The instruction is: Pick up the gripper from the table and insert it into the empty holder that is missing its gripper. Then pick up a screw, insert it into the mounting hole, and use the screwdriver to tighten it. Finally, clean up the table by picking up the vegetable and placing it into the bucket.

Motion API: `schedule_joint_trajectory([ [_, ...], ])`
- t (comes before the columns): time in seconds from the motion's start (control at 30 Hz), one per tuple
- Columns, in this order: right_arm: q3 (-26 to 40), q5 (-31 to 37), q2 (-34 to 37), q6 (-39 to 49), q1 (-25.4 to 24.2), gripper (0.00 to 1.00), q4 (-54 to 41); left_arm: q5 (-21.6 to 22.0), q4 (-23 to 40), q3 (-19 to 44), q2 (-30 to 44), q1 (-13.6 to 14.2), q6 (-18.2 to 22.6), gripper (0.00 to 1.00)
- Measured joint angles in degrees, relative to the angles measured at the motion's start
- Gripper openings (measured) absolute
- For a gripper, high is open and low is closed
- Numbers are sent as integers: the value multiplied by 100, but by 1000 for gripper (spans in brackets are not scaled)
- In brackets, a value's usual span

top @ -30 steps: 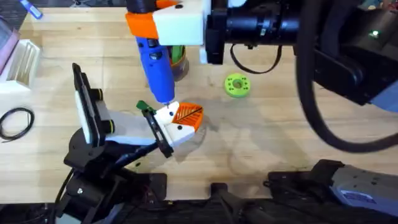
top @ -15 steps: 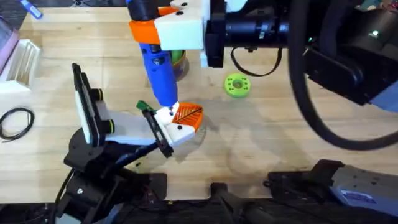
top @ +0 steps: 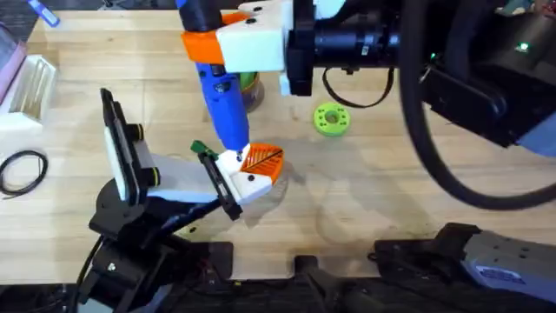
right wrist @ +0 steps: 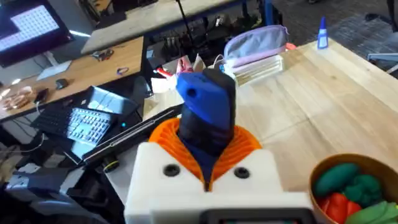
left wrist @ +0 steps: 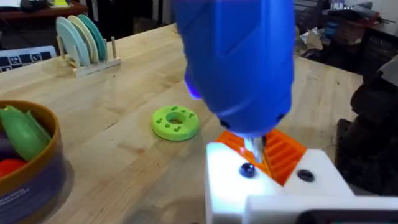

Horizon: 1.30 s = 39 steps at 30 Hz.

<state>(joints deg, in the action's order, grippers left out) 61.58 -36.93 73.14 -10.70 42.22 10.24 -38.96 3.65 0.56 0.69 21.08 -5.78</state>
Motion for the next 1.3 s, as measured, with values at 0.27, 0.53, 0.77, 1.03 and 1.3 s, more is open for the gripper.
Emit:
schedule_joint_trajectory([
  [0.27, 0, 0, 0, 445, 262, 20, 11, 0, 1, 0, 0, 0, 0, 6],
  [0.53, -62, 270, -545, 993, 273, 20, 25, 2, 1, 0, -1, 0, 0, 6],
  [0.77, -762, 280, -1196, 1071, 321, 20, 1139, 2, -1, 0, 0, 0, 0, 6],
  [1.03, -1043, 282, -842, 960, 538, 20, 1423, 2, -1, 0, 0, 0, 0, 6],
  [1.3, -1071, 286, -741, 939, 557, 20, 1358, 2, -1, 0, 0, 0, 0, 6],
])
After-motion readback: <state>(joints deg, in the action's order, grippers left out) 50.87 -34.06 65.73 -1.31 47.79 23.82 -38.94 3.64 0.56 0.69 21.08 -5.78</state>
